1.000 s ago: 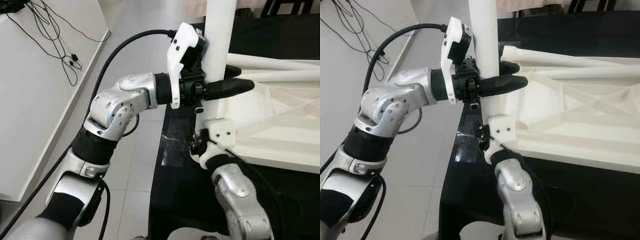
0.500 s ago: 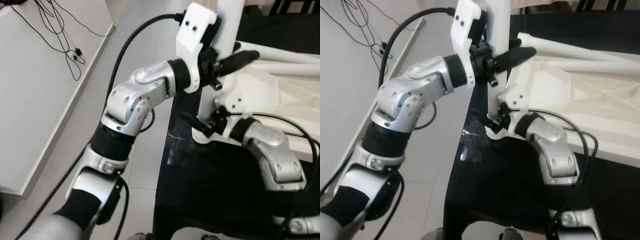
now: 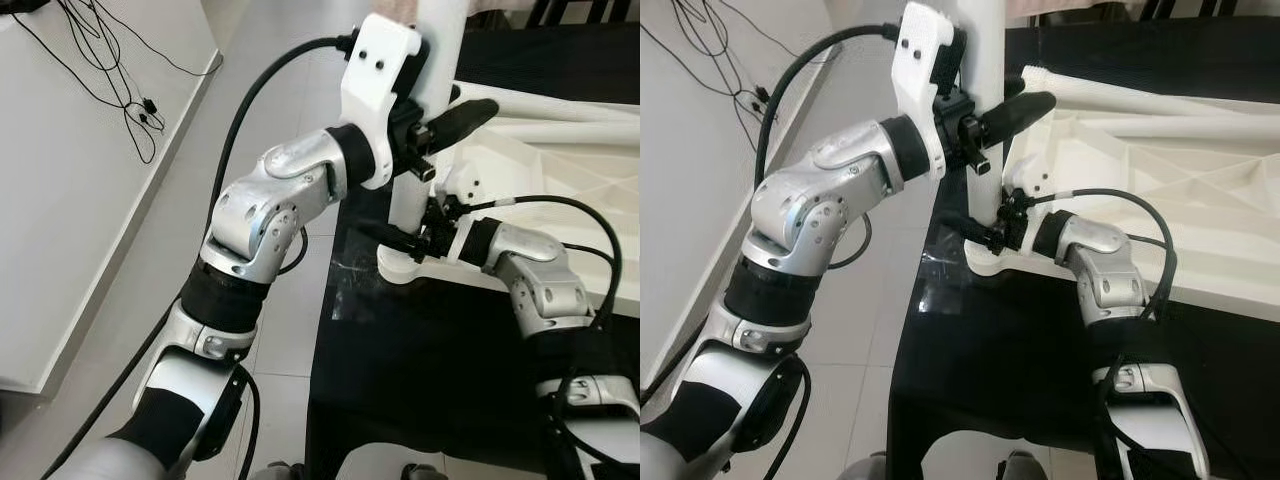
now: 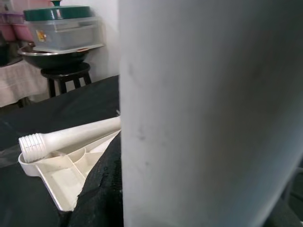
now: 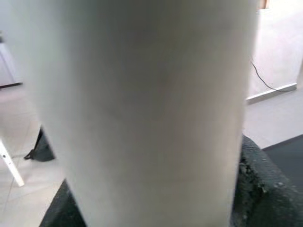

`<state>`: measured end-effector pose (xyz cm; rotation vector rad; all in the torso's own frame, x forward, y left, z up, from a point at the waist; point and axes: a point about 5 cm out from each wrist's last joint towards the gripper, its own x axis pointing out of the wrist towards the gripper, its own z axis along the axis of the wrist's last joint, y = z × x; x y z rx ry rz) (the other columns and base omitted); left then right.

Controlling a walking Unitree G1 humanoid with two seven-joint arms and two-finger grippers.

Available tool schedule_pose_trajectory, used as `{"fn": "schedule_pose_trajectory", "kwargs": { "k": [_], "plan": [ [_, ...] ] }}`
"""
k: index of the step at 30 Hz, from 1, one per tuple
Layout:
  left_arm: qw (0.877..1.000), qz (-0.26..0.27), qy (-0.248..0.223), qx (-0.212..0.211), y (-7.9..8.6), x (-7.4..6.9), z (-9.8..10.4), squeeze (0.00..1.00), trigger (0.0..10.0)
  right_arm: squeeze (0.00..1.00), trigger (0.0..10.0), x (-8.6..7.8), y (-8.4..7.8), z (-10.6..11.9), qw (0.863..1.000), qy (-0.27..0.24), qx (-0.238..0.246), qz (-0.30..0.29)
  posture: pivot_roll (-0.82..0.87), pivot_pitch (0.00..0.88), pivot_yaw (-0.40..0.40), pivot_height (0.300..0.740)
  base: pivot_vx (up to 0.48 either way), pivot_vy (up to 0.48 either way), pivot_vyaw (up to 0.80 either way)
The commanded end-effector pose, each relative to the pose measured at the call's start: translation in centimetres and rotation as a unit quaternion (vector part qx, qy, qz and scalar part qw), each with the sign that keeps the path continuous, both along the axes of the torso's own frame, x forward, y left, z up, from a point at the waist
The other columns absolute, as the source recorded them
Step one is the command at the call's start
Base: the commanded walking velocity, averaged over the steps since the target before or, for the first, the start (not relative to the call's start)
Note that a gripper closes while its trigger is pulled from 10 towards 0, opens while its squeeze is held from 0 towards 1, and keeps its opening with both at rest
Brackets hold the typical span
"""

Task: Building children table

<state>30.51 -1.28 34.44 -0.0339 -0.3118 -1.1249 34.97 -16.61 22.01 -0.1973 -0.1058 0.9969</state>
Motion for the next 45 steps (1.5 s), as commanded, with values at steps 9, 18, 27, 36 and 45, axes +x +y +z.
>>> {"fn": "schedule_pose_trajectory", "kwargs": {
  "k": [9, 18, 27, 36, 45],
  "plan": [
    [0.986, -0.164, -0.018, 0.017, -5.7, -5.8, 0.5, 1.00, 10.0, 0.00, 0.0, 0.7, 4.2, -0.1, 0.999, -0.004, -0.021, 0.039, -0.01, 0.184, 0.132, 0.740, 0.000, 0.000, 0.00],
    [0.995, -0.094, 0.017, -0.019, -0.6, -3.6, -0.7, 0.00, 10.0, 0.00, 0.0, -1.1, 3.5, -3.0, 0.926, 0.022, 0.007, -0.376, -0.02, 0.182, 0.088, 0.740, 0.000, 0.000, 0.00],
    [0.999, -0.037, 0.017, -0.013, 5.5, -2.0, -5.1, 0.00, 10.0, 0.00, 0.0, -5.8, 7.9, -5.5, 0.944, 0.068, 0.043, -0.321, -0.02, 0.154, 0.098, 0.740, 0.000, 0.000, 0.00],
    [0.999, -0.043, 0.030, 0.007, 7.7, -1.8, -8.6, 0.00, 0.0, 0.00, 8.2, -5.9, 9.0, -4.8, 0.932, 0.077, 0.066, -0.349, -0.02, 0.144, 0.104, 0.740, 0.000, 0.000, 0.00],
    [0.998, -0.054, 0.019, 0.026, 7.3, -2.0, -9.0, 0.00, 0.0, 0.00, 10.0, -5.3, 8.4, -3.4, 0.940, 0.074, 0.074, -0.324, -0.01, 0.141, 0.107, 0.740, 0.000, 0.000, 0.00]
  ]
}}
